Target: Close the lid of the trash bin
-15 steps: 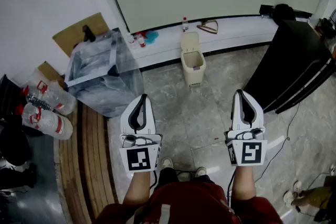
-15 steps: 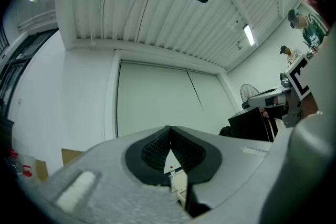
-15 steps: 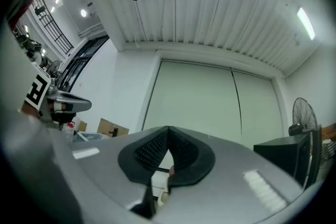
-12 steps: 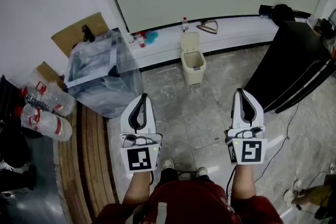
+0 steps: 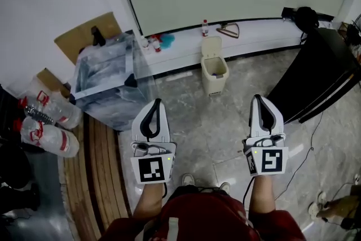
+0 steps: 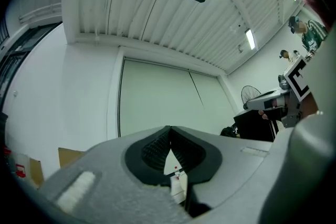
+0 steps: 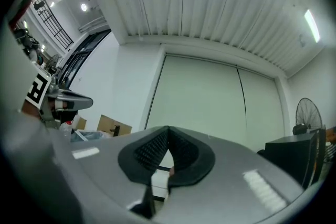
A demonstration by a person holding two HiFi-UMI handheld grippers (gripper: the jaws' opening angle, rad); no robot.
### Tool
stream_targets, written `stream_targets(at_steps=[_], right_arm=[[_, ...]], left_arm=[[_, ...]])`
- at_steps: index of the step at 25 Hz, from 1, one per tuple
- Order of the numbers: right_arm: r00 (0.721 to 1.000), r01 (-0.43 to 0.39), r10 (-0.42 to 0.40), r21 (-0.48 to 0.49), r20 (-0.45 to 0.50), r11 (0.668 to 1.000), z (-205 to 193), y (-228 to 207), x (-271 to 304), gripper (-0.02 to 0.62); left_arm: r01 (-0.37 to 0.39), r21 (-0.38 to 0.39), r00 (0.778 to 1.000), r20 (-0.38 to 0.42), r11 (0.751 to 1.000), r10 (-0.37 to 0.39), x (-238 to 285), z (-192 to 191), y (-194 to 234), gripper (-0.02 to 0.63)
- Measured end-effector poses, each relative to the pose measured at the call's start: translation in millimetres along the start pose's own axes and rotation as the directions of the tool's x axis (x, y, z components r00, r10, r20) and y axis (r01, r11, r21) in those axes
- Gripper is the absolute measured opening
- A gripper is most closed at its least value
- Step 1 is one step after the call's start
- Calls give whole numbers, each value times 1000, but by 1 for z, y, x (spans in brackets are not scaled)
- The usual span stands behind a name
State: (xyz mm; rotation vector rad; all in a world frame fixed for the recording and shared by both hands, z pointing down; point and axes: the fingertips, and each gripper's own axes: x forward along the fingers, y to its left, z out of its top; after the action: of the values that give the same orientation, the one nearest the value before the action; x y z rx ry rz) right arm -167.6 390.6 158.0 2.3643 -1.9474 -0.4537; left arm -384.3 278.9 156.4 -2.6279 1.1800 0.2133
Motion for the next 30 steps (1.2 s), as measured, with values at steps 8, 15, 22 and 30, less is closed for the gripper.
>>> stream_targets(at_steps=[8, 15, 22, 30], right_arm=[[999, 34, -33, 14, -14, 999, -5, 44, 32, 0], [999, 34, -34, 6, -17, 999, -13, 50, 49, 0], [999, 39, -39, 11, -26, 999, -33, 26, 75, 0], [999, 28, -27, 8, -25, 1000, -50, -36, 126, 0]], left_arm=[[19, -7, 1000, 0, 1000, -19, 6, -19, 57, -3], [31, -26, 1000, 2, 999, -31, 21, -33, 67, -3], [42, -27, 999, -16, 999, -42, 57, -52, 60, -3], [51, -14, 999, 8, 999, -51, 135, -53, 32, -3]])
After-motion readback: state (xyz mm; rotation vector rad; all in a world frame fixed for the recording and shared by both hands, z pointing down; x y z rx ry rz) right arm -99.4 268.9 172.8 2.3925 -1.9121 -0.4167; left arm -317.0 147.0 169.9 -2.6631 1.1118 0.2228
